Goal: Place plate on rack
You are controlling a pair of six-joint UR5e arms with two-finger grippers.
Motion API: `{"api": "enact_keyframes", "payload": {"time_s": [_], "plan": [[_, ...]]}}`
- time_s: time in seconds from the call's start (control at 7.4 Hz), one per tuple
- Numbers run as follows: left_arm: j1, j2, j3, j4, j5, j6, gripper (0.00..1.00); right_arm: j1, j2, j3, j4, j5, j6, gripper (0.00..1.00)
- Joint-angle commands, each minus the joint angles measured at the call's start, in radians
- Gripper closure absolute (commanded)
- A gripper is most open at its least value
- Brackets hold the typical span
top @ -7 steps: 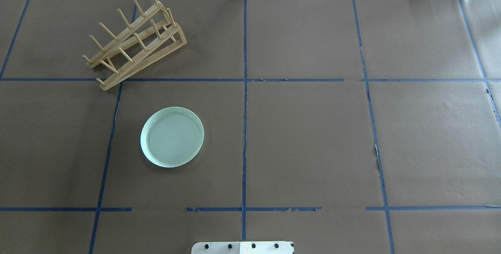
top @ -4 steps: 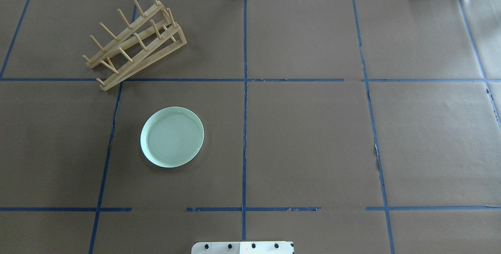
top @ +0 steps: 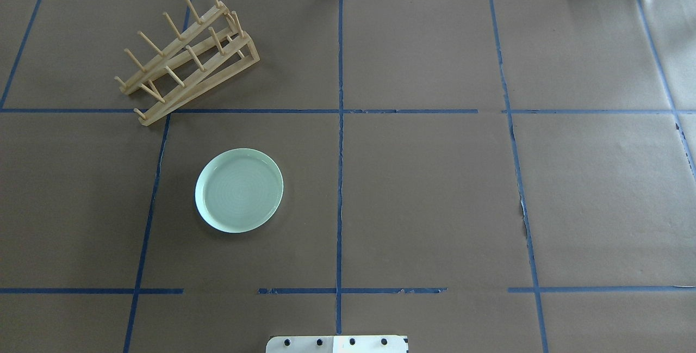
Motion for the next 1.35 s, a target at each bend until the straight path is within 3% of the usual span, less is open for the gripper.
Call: {"api": "enact_keyframes", "payload": {"time_s": [0.0, 0.27, 0.54, 0.95, 1.22], "plan": [[0.096, -0.026, -0.121, 0.002, -0.001, -0.215, 0.0, 0.0, 0.0, 0.0, 0.0, 0.0, 0.0, 0.0], [0.201, -0.103, -0.187, 0.064, 0.001, -0.377, 0.0, -0.001, 0.0, 0.0, 0.0, 0.0, 0.0, 0.0], [0.376, -0.358, -0.192, 0.316, 0.013, -0.593, 0.0, -0.001, 0.0, 0.0, 0.0, 0.0, 0.002, 0.0], [0.672, -0.5, -0.134, 0.327, 0.181, -0.937, 0.0, -0.001, 0.0, 0.0, 0.0, 0.0, 0.0, 0.0], [0.793, -0.543, -0.018, 0.2, 0.266, -1.108, 0.0, 0.0, 0.0, 0.0, 0.0, 0.0, 0.002, 0.0]]}}
